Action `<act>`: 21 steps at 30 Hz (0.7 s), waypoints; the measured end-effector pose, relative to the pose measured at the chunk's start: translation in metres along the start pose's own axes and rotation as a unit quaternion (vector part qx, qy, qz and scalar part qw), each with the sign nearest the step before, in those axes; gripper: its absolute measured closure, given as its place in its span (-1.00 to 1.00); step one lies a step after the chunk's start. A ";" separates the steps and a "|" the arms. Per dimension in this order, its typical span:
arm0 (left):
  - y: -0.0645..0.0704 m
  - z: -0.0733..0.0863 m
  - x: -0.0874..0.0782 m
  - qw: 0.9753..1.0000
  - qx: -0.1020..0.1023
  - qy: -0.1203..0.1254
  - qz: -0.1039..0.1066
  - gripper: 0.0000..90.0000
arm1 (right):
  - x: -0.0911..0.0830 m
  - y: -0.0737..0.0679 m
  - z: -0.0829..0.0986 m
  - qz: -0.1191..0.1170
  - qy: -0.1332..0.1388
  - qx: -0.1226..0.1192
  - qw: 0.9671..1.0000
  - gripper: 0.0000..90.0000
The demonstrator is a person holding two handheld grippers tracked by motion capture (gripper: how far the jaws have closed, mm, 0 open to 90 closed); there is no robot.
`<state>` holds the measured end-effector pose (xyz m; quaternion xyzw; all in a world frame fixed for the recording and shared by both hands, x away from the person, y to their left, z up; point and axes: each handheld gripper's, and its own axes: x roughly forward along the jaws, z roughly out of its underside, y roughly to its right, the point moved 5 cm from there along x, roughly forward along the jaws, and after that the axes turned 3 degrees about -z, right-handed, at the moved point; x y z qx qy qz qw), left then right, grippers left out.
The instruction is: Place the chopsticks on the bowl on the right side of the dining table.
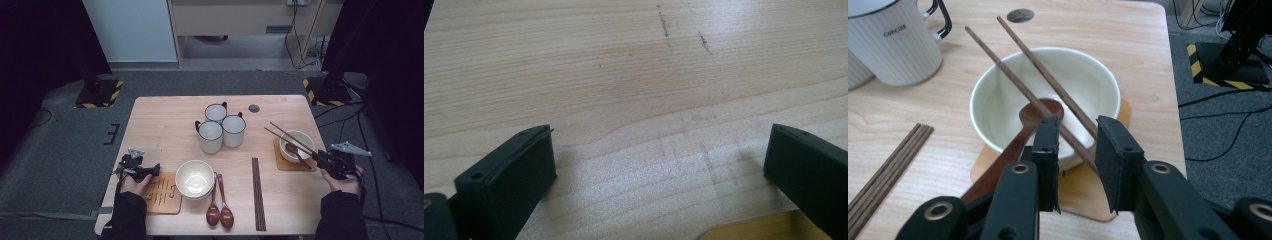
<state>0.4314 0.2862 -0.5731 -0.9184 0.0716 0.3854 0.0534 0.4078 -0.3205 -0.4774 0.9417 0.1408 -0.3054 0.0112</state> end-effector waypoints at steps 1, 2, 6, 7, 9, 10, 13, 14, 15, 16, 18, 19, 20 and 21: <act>0.000 0.000 0.000 1.000 0.000 0.000 0.000 -1.00 | 0.001 0.000 -0.002 -0.001 0.002 0.001 1.000 0.54; 0.000 0.000 0.000 1.000 0.000 0.000 0.000 -1.00 | 0.001 -0.001 -0.003 -0.002 0.003 0.003 1.000 0.54; 0.000 0.000 0.000 1.000 0.000 0.000 0.000 -1.00 | 0.005 -0.003 -0.010 -0.004 0.006 -0.001 1.000 0.48; 0.000 0.000 0.000 1.000 0.000 0.000 0.000 -1.00 | 0.006 -0.004 -0.011 -0.003 0.005 -0.003 1.000 0.47; 0.000 0.000 0.000 1.000 0.000 0.000 0.000 -1.00 | 0.007 -0.005 -0.014 -0.004 0.006 -0.006 1.000 0.45; 0.000 0.000 0.000 1.000 0.000 0.000 0.000 -1.00 | 0.008 -0.005 -0.015 -0.004 0.007 -0.005 1.000 0.44; 0.000 0.000 0.000 1.000 0.000 0.000 0.000 -1.00 | 0.010 -0.006 -0.019 -0.003 0.008 -0.007 1.000 0.41; 0.000 0.000 0.000 1.000 0.000 0.000 0.000 -1.00 | 0.011 -0.006 -0.021 -0.003 0.009 -0.008 1.000 0.40; 0.000 0.000 0.000 1.000 0.000 0.000 0.000 -1.00 | 0.012 -0.006 -0.023 -0.002 0.009 -0.009 1.000 0.39; 0.000 0.000 0.000 1.000 0.000 0.000 0.000 -1.00 | 0.012 -0.006 -0.025 -0.003 0.010 -0.010 1.000 0.37; 0.000 0.000 0.000 1.000 0.000 0.000 0.000 -1.00 | 0.014 -0.006 -0.028 -0.003 0.013 -0.011 1.000 0.33; 0.000 0.000 0.000 1.000 0.000 0.000 0.000 -1.00 | 0.016 -0.005 -0.030 -0.003 0.011 -0.011 1.000 0.32; 0.000 0.000 0.000 1.000 0.000 0.000 0.000 -1.00 | 0.017 -0.005 -0.031 -0.003 0.010 -0.012 1.000 0.30; 0.000 0.000 0.000 1.000 0.000 0.000 0.000 -1.00 | 0.019 -0.005 -0.033 -0.002 0.011 -0.013 1.000 0.28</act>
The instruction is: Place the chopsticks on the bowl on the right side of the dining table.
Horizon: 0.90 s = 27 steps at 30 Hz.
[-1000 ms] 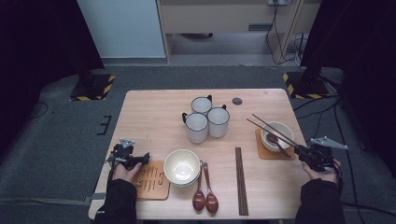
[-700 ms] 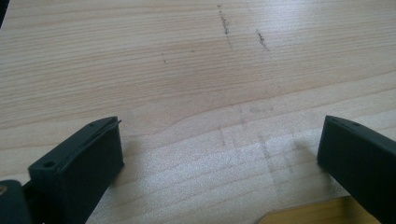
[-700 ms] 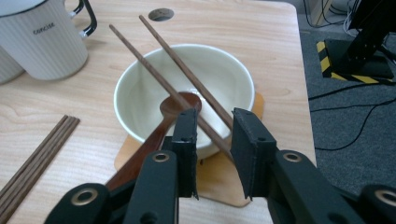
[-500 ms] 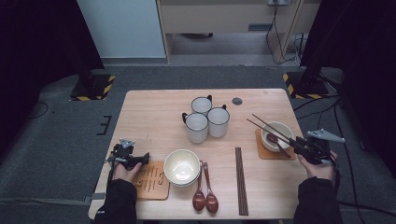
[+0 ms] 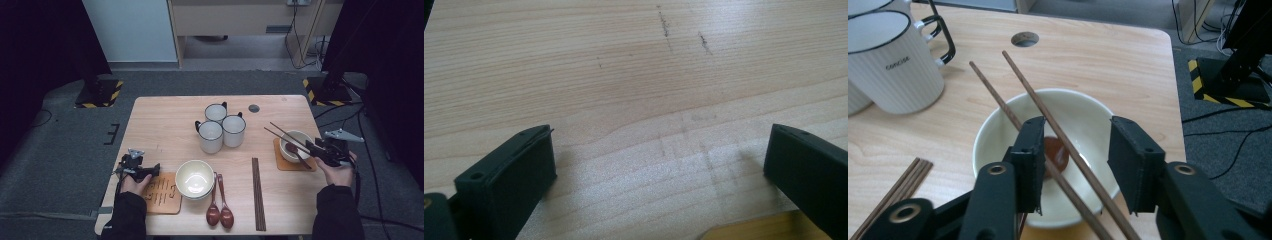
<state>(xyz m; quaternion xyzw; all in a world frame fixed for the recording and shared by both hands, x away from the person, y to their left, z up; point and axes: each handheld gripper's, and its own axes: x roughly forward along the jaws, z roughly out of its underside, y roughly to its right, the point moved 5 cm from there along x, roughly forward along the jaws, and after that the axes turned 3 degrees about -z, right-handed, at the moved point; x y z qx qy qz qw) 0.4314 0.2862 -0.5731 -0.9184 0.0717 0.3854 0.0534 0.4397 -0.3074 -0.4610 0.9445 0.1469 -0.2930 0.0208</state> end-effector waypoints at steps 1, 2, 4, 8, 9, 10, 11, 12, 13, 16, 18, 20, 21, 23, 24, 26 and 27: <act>0.000 0.000 0.000 1.000 0.000 0.000 0.000 -1.00 | 0.001 0.000 -0.002 0.000 0.000 -0.001 1.000 0.26; 0.000 0.000 0.000 1.000 0.000 0.000 0.000 -1.00 | 0.003 0.001 -0.004 0.000 0.002 -0.002 1.000 0.23; 0.000 0.000 0.000 1.000 0.000 0.000 0.000 -1.00 | 0.006 0.002 -0.007 -0.002 0.006 0.001 1.000 0.19; 0.000 0.000 0.000 1.000 0.000 0.000 0.000 -1.00 | 0.011 0.002 -0.012 -0.004 0.003 0.004 1.000 0.16; 0.000 0.000 0.000 1.000 0.000 0.000 0.000 -1.00 | 0.013 0.003 -0.013 -0.003 0.002 0.006 1.000 0.15; 0.000 0.000 0.000 1.000 0.000 0.000 0.000 -1.00 | 0.014 0.003 -0.014 -0.004 0.001 0.005 1.000 0.14; 0.000 0.000 0.000 1.000 0.000 0.000 0.000 -1.00 | 0.015 0.003 -0.014 -0.002 0.002 0.008 1.000 0.13; 0.000 0.000 0.000 1.000 0.000 0.000 0.000 -1.00 | 0.017 0.004 -0.015 -0.002 0.003 0.008 1.000 0.12; 0.000 0.000 0.000 1.000 0.000 0.000 0.000 -1.00 | 0.018 0.004 -0.016 -0.002 0.001 0.009 1.000 0.12; 0.000 0.000 0.000 1.000 0.000 0.000 0.000 -1.00 | 0.024 0.003 -0.017 -0.003 0.005 0.011 1.000 0.09; 0.000 0.000 0.000 1.000 0.000 0.000 0.000 -1.00 | 0.027 0.003 -0.017 -0.003 0.003 0.013 1.000 0.08; 0.000 0.000 0.000 1.000 0.000 0.000 0.000 -1.00 | 0.030 0.004 -0.016 -0.006 0.000 0.016 1.000 0.09; 0.000 0.000 0.000 1.000 0.000 0.000 0.000 -1.00 | 0.031 0.005 -0.016 -0.005 0.002 0.016 1.000 0.10; 0.000 0.000 0.000 1.000 0.000 0.000 0.000 -1.00 | 0.033 0.006 -0.016 -0.002 0.001 0.017 1.000 0.14; 0.000 0.000 0.000 1.000 0.000 0.000 0.000 -1.00 | 0.034 0.007 -0.016 0.000 0.002 0.017 1.000 0.16; 0.000 0.000 0.000 1.000 0.000 0.000 0.000 -1.00 | 0.037 0.006 -0.015 0.001 -0.003 0.014 1.000 0.20; 0.000 0.000 0.000 1.000 0.000 0.000 0.000 -1.00 | 0.038 0.006 -0.015 0.002 -0.005 0.014 1.000 0.22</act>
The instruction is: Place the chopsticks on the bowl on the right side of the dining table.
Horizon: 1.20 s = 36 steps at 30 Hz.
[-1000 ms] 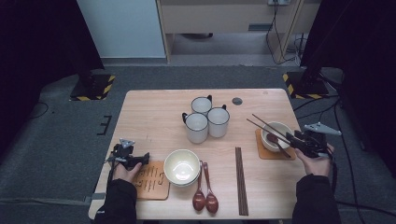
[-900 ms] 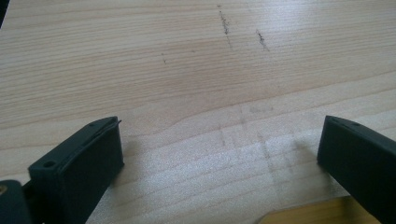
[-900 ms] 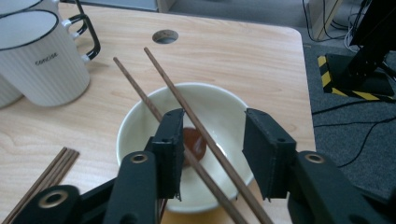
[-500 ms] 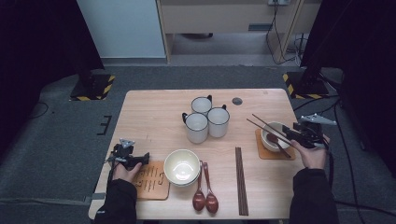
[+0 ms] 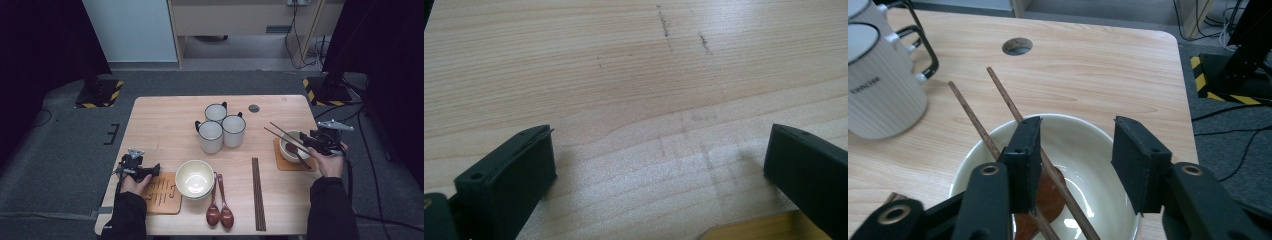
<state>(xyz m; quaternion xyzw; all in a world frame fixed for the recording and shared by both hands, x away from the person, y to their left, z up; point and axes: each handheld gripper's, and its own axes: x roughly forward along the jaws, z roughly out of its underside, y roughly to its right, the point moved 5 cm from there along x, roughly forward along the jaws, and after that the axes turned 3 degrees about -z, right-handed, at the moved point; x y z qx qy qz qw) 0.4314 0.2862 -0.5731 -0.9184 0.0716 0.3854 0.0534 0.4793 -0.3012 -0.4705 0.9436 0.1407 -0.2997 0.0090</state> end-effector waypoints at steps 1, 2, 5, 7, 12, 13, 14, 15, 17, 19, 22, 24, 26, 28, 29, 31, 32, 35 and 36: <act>0.000 0.000 0.000 1.000 0.000 0.000 0.000 -1.00 | 0.001 0.000 0.000 0.004 -0.001 -0.004 1.000 0.23; 0.000 0.000 0.000 1.000 0.000 0.000 0.000 -1.00 | 0.002 0.000 0.000 0.005 -0.002 -0.005 1.000 0.26; 0.000 0.000 0.000 1.000 0.000 0.000 0.000 -1.00 | 0.004 0.001 0.000 0.008 -0.003 -0.005 1.000 0.29; 0.000 0.000 0.000 1.000 0.000 0.000 0.000 -1.00 | 0.007 0.000 -0.002 0.009 -0.007 -0.006 1.000 0.33; 0.000 0.000 0.000 1.000 0.000 0.000 0.000 -1.00 | 0.011 -0.002 -0.006 0.011 -0.007 -0.007 1.000 0.34; 0.000 0.000 0.000 1.000 0.000 0.000 0.000 -1.00 | 0.013 -0.002 -0.006 0.014 -0.008 -0.006 1.000 0.37; 0.000 0.000 0.000 1.000 0.000 0.000 0.000 -1.00 | 0.014 -0.002 -0.006 0.017 -0.009 -0.006 1.000 0.40; 0.000 0.000 0.000 1.000 0.000 0.000 0.000 -1.00 | 0.014 -0.002 -0.006 0.017 -0.009 -0.006 1.000 0.40; 0.000 0.000 0.000 1.000 0.000 0.000 0.000 -1.00 | 0.017 0.000 -0.004 0.018 -0.015 -0.006 1.000 0.42; 0.000 0.000 0.000 1.000 0.000 0.000 0.000 -1.00 | 0.019 0.002 -0.003 0.022 -0.015 -0.002 1.000 0.42; 0.000 0.000 0.000 1.000 0.000 0.000 0.000 -1.00 | 0.021 0.003 0.000 0.022 -0.019 0.003 1.000 0.42; 0.000 0.000 0.000 1.000 0.001 0.000 0.000 -1.00 | 0.022 0.005 0.002 0.025 -0.022 0.002 0.999 0.42; 0.000 0.000 0.000 1.000 0.000 0.000 0.000 -1.00 | 0.024 0.005 0.003 0.023 -0.023 0.006 0.999 0.42; 0.000 0.000 0.000 1.000 0.000 0.000 0.000 -1.00 | 0.024 0.005 0.004 0.022 -0.024 0.006 0.999 0.42; 0.000 0.000 0.000 1.000 0.000 0.000 0.000 -1.00 | 0.025 0.005 0.004 0.021 -0.025 0.006 0.999 0.43; 0.000 0.000 0.000 1.000 0.000 0.000 0.000 -1.00 | 0.028 0.003 0.006 0.022 -0.031 0.005 0.999 0.45; 0.000 0.000 0.000 1.000 0.000 0.000 0.000 -1.00 | 0.029 0.003 0.006 0.023 -0.032 0.003 0.999 0.45; 0.000 0.000 0.000 1.000 0.000 0.000 0.000 -1.00 | 0.031 0.002 0.008 0.023 -0.036 0.002 0.999 0.45; 0.000 0.000 0.000 1.000 0.000 0.000 0.000 -1.00 | 0.031 0.002 0.008 0.024 -0.037 0.003 0.999 0.46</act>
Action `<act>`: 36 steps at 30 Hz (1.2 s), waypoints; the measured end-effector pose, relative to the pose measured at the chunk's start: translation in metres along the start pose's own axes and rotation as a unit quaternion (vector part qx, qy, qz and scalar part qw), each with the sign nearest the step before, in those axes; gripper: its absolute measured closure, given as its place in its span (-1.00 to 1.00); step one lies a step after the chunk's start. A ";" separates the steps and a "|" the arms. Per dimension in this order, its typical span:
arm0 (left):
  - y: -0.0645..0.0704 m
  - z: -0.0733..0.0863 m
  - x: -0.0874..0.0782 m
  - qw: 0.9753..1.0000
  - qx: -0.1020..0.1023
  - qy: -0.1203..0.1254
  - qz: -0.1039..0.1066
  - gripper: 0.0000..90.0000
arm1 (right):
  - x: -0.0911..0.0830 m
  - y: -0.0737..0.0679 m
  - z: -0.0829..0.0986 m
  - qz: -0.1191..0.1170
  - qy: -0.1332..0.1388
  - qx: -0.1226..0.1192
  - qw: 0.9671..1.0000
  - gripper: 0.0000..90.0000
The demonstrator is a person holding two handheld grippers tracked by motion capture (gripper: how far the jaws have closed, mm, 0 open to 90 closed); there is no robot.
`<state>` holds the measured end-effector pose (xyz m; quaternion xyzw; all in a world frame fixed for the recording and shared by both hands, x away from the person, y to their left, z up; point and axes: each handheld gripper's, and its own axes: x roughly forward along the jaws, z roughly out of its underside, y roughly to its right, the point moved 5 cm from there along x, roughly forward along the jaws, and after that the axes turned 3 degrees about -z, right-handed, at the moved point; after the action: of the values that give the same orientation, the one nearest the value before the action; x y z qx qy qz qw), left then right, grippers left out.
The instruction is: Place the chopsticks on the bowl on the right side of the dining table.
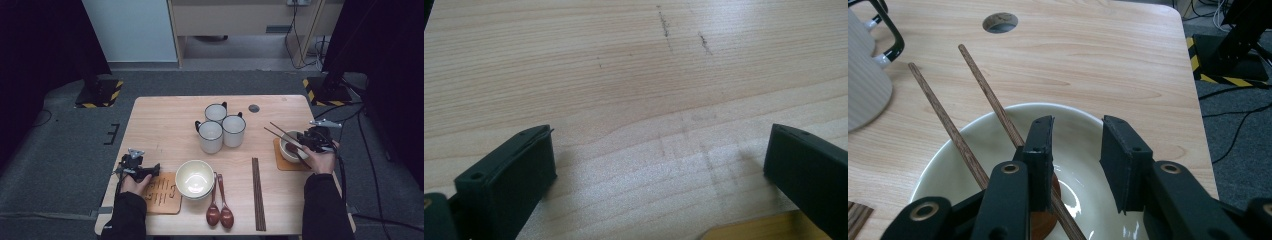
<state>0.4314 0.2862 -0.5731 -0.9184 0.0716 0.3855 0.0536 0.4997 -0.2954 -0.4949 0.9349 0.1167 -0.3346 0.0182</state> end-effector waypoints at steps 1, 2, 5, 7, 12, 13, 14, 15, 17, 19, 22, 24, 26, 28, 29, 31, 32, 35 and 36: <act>0.000 0.000 0.000 1.000 0.000 0.000 0.000 -1.00 | 0.001 0.000 0.000 0.001 -0.002 -0.001 1.000 0.46; 0.000 0.000 0.000 1.000 0.000 0.000 0.000 -1.00 | 0.001 0.000 0.001 0.001 -0.002 -0.001 1.000 0.46; 0.000 0.000 0.000 1.000 0.000 0.000 0.000 -1.00 | 0.003 0.001 0.003 0.001 -0.007 0.002 1.000 0.46; 0.000 0.000 0.000 1.000 0.000 0.000 0.000 -1.00 | 0.004 0.001 0.004 0.001 -0.011 -0.001 1.000 0.46; 0.000 0.000 0.000 1.000 0.000 0.000 0.000 -1.00 | 0.005 -0.002 0.005 -0.004 -0.016 -0.010 1.000 0.46; 0.000 0.000 0.000 1.000 0.000 0.000 0.000 -1.00 | 0.005 -0.003 0.005 -0.004 -0.017 -0.011 1.000 0.45; 0.000 0.000 0.000 1.000 0.000 0.000 0.000 -1.00 | 0.005 -0.003 0.005 -0.006 -0.018 -0.013 1.000 0.45; 0.000 0.000 0.000 1.000 0.000 0.000 0.000 -1.00 | 0.005 -0.004 0.005 -0.007 -0.019 -0.013 1.000 0.45; 0.000 0.000 0.000 1.000 0.000 0.000 0.000 -1.00 | 0.004 -0.004 0.005 -0.009 -0.019 -0.018 1.000 0.45; 0.000 0.000 0.000 1.000 0.000 0.000 0.000 -1.00 | 0.004 -0.006 0.005 -0.012 -0.019 -0.019 1.000 0.45; 0.000 0.000 0.000 1.000 0.000 0.000 0.000 -1.00 | 0.005 -0.007 0.006 -0.015 -0.021 -0.024 0.999 0.44; 0.000 0.000 0.000 1.000 0.000 0.000 0.000 -1.00 | 0.005 -0.008 0.006 -0.017 -0.023 -0.025 0.999 0.44; 0.000 0.000 0.000 1.000 0.000 0.000 0.000 -1.00 | 0.005 -0.009 0.007 -0.020 -0.024 -0.028 0.999 0.44; 0.000 0.000 0.000 1.000 0.000 0.000 0.000 -1.00 | 0.005 -0.009 0.007 -0.021 -0.025 -0.028 0.999 0.44; 0.000 0.000 0.000 1.000 0.000 0.000 0.000 -1.00 | 0.005 -0.010 0.007 -0.024 -0.027 -0.029 0.999 0.44; 0.000 0.000 0.000 1.000 0.000 0.000 0.000 -1.00 | 0.005 -0.010 0.007 -0.025 -0.027 -0.031 0.999 0.44; 0.000 0.000 0.000 1.000 0.000 0.000 0.000 -1.00 | 0.005 -0.010 0.007 -0.025 -0.027 -0.033 0.999 0.44; 0.000 0.000 0.000 1.000 0.000 0.000 0.000 -1.00 | 0.005 -0.012 0.008 -0.030 -0.031 -0.037 0.998 0.43; 0.000 0.000 0.000 1.000 0.000 0.000 0.000 -1.00 | 0.005 -0.012 0.008 -0.032 -0.032 -0.037 0.998 0.42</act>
<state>0.4314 0.2862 -0.5731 -0.9184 0.0716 0.3854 0.0534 0.4959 -0.2836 -0.5042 0.9183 0.1580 -0.3600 0.0461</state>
